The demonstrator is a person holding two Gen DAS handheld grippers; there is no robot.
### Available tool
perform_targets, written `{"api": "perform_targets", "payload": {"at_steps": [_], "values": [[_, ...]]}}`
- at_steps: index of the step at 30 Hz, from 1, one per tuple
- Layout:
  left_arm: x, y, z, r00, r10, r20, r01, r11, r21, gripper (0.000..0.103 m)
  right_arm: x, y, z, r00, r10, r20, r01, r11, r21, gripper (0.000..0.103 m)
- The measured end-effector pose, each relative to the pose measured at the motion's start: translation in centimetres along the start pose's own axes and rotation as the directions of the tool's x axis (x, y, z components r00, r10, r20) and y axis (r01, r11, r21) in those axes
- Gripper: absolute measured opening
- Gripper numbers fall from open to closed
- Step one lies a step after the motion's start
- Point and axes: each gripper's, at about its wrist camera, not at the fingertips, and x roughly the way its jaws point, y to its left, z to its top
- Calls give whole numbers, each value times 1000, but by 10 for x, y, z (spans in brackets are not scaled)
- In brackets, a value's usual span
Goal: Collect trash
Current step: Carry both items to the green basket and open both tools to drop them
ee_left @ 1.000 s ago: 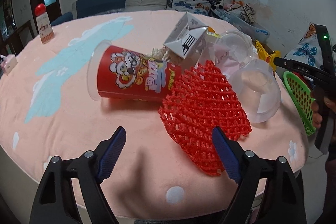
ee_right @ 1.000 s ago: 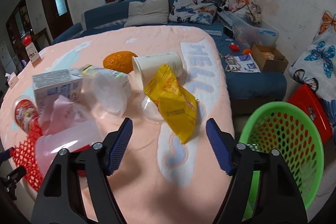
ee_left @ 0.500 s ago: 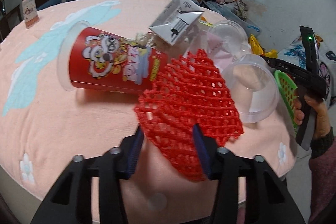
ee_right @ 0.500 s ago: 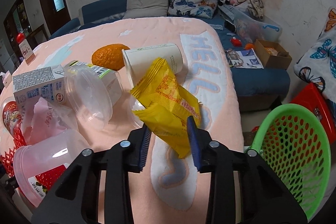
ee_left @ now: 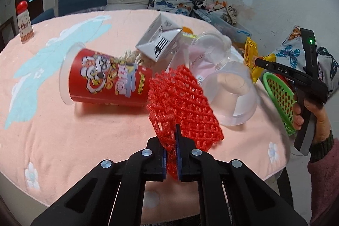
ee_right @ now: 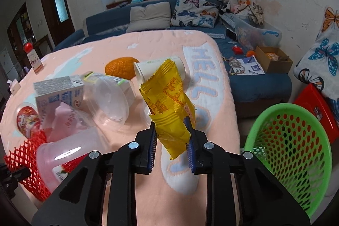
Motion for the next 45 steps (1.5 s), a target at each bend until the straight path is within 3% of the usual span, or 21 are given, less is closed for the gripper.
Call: {"api": "perform_targets", "payload": {"at_steps": [6, 12, 18, 24, 30, 39, 45], "values": [[-31, -4, 5, 998, -10, 60, 7, 999, 47, 6, -37, -8, -7, 999, -3, 43, 2, 1000, 25, 25], [-67, -14, 24, 988, -28, 151, 12, 995, 103, 6, -68, -37, -25, 996, -77, 54, 73, 995, 66, 25], [-88, -39, 50, 974, -90, 209, 51, 981, 186, 6, -79, -81, -47, 987, -158, 26, 153, 978, 143, 25], [-79, -87, 75, 965, -187, 184, 132, 953, 273, 6, -77, -118, -69, 980, -199, -17, 198, 958, 206, 27], [-42, -156, 91, 962, -250, 111, 192, 907, 375, 6, -73, -146, -88, 979, -198, -43, 202, 943, 264, 29], [15, -234, 101, 952, -305, -10, 278, 854, 439, 6, -82, -164, -104, 982, -189, -30, 189, 939, 287, 59], [49, -273, 100, 944, -323, -67, 317, 831, 457, 7, -100, -164, -116, 974, -226, -12, 221, 939, 265, 66]]}}
